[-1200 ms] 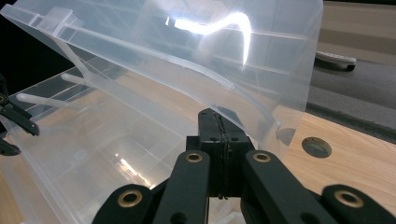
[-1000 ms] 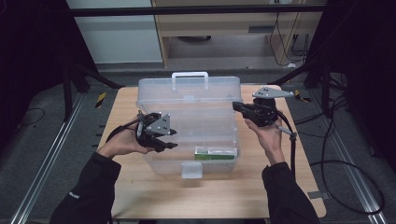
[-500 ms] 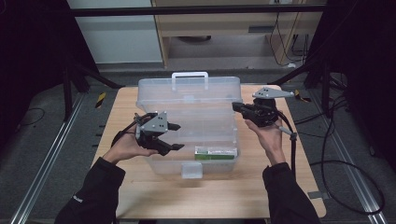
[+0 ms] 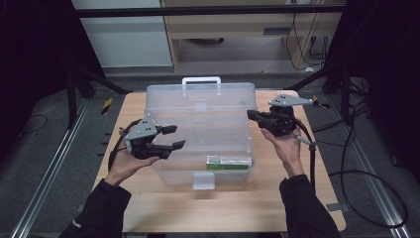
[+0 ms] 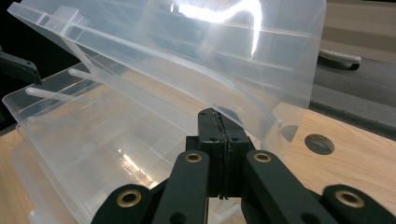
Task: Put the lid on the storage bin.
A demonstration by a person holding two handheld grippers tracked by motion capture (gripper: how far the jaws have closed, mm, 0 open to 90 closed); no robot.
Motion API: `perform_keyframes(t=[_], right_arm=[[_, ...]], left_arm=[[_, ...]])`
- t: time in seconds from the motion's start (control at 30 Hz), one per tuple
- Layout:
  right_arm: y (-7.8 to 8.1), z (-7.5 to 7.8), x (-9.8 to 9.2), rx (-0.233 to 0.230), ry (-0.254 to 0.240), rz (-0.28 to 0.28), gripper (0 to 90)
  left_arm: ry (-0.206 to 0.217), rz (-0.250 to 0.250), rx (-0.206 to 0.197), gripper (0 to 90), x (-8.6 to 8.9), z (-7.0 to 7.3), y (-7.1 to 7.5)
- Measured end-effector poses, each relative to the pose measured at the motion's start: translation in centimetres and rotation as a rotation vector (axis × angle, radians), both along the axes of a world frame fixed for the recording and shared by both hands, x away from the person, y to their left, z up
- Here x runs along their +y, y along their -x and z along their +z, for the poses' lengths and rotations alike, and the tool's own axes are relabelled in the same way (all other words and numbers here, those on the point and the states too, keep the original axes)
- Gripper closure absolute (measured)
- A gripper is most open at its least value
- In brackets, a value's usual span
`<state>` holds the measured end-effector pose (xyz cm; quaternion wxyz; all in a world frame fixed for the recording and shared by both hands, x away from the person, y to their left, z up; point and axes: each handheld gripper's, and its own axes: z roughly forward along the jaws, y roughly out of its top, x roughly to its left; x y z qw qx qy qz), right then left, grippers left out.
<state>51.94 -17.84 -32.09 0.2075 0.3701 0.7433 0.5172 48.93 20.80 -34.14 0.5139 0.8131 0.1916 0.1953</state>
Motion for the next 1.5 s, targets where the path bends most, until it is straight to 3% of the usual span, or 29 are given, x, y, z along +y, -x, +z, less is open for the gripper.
perform_keyframes(t=[0.1,0.23,0.47,0.67,1.03,1.5], right_arm=[[0.1,-0.1,-0.1,0.008,-0.001,0.000,90.0],[0.2,-0.2,-0.2,0.008,0.001,0.003,90.0],[0.4,-0.4,-0.3,0.015,0.015,0.006,90.0],[0.9,-0.6,-0.2,0.017,0.030,0.006,89.8],[2.4,-1.3,-0.5,0.033,0.074,0.013,88.6],[4.8,-3.2,-1.5,0.051,0.121,0.028,88.0]], left_arm=[[0.043,0.067,-0.005,47.7,0.9,0.0,0.3],[0.059,0.184,-0.026,54.5,2.2,0.1,0.5],[0.138,0.347,-0.013,66.6,4.6,-0.1,0.6],[0.131,0.414,0.007,72.3,5.4,-0.6,0.4],[0.114,0.438,0.036,81.6,5.9,-1.2,0.8],[0.039,0.420,0.070,80.2,6.1,-3.2,1.9]])
